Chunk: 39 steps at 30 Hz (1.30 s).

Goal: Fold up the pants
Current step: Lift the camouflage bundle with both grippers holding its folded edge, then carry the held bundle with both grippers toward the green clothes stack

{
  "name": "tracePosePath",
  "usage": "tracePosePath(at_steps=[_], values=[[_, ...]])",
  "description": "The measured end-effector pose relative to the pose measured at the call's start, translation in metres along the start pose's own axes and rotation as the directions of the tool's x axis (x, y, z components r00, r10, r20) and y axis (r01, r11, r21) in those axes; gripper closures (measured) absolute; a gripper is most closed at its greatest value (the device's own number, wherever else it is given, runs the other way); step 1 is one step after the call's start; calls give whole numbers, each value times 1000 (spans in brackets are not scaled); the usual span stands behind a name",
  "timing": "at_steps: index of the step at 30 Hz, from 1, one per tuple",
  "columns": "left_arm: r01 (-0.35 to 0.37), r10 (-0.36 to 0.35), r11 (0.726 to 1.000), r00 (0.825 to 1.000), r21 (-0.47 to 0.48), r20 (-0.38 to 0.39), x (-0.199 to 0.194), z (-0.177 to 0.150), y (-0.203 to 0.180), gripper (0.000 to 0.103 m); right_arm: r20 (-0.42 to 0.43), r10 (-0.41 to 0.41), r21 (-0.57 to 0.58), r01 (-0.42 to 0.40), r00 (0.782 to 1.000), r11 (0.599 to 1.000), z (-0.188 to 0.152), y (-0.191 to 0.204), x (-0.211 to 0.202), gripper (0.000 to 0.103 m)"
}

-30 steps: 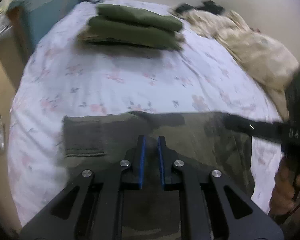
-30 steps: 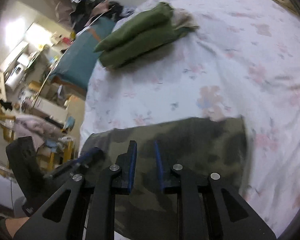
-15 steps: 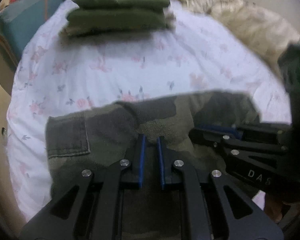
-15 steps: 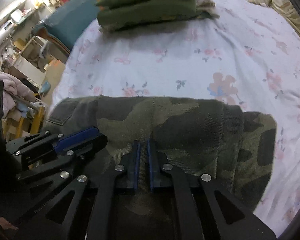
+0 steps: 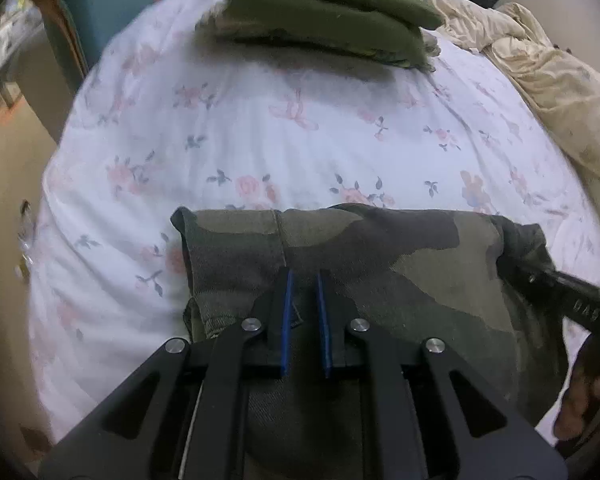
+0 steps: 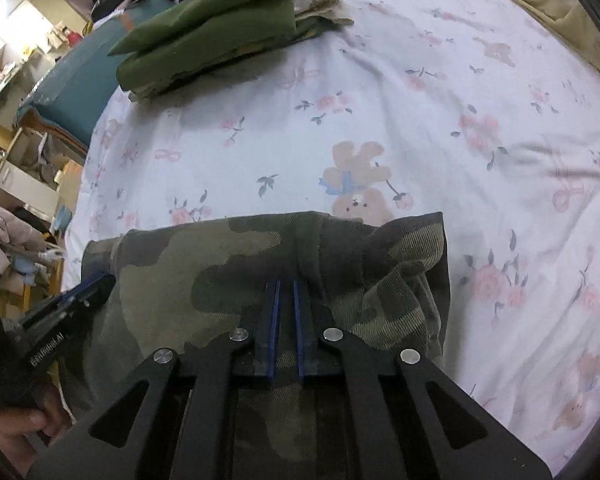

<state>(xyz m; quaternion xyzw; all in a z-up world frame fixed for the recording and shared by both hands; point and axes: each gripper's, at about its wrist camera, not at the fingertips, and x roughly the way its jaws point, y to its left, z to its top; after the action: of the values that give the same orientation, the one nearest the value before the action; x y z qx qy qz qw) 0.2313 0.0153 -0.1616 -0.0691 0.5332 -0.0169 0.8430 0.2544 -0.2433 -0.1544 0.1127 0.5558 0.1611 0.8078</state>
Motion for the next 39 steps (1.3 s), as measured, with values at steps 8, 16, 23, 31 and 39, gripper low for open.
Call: tracePosePath(at_steps=[8,16,23,31,39], values=[[48,-38,994,994,-96,100,-51,-4,19,23,57,129,104,-134,990,985,-1,-25,-49,56],[105,-135,958,986,-268,-97,-23,-35,52,1,11,155,367,-148,988,919,-21,-89,-47,4],[283,-348,908,920,-308,-179,6,-48,48,14,-210,303,311,-230,930,922,-45,-74,8,2],[289,-318,941,932,-177,-174,-20,-39,24,75,-207,254,139,-228,945,964,-45,-38,-13,72],[289,-289,957,957,-29,-2,-106,-34,4,81,-61,286,104,-278,956,955,-48,-28,-75,83]])
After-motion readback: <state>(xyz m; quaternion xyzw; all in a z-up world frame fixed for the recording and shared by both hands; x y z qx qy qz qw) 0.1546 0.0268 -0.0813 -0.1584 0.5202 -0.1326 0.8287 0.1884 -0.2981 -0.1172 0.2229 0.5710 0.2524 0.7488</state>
